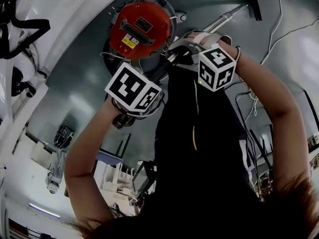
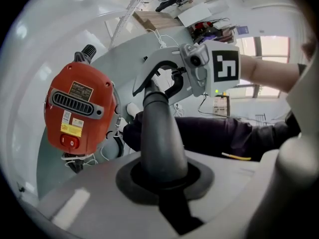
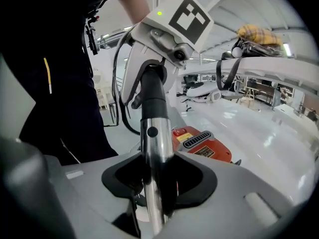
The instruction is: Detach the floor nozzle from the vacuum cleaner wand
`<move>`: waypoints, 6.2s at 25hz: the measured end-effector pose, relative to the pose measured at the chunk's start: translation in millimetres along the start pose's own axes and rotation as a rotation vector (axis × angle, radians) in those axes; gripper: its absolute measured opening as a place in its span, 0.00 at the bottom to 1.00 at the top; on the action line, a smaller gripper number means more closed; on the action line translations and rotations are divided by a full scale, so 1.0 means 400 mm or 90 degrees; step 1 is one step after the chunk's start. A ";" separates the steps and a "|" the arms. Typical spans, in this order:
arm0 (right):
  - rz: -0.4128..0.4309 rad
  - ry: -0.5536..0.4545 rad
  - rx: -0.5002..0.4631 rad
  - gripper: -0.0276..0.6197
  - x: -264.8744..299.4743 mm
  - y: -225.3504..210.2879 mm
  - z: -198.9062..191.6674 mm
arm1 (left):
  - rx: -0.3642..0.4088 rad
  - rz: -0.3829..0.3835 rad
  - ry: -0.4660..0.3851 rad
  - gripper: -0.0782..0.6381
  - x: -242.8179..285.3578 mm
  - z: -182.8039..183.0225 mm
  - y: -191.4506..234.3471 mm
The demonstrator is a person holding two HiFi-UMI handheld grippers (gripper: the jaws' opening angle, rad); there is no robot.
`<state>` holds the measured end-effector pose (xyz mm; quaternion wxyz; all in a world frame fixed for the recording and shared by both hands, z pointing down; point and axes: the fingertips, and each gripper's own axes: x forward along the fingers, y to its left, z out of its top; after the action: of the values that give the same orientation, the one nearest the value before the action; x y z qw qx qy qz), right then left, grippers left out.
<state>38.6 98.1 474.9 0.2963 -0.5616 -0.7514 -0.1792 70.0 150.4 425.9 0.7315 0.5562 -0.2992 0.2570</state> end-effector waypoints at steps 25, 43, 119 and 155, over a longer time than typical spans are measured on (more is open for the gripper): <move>-0.115 0.061 -0.072 0.28 -0.016 -0.030 -0.017 | -0.123 -0.254 -0.030 0.19 -0.044 -0.003 -0.071; -0.011 0.123 0.050 0.30 0.017 -0.094 -0.049 | 0.173 0.389 0.017 0.17 -0.099 -0.002 0.154; -0.100 0.112 0.042 0.26 0.101 -0.120 -0.116 | 0.097 0.231 0.058 0.15 -0.072 -0.054 0.250; 0.069 0.136 0.064 0.26 0.069 -0.066 -0.160 | 0.234 0.485 -0.015 0.15 -0.086 -0.036 0.255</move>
<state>23.7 71.8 543.0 0.4117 -0.5634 -0.6923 -0.1838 -24.0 188.2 465.3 0.4694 0.5300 -0.4412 0.5515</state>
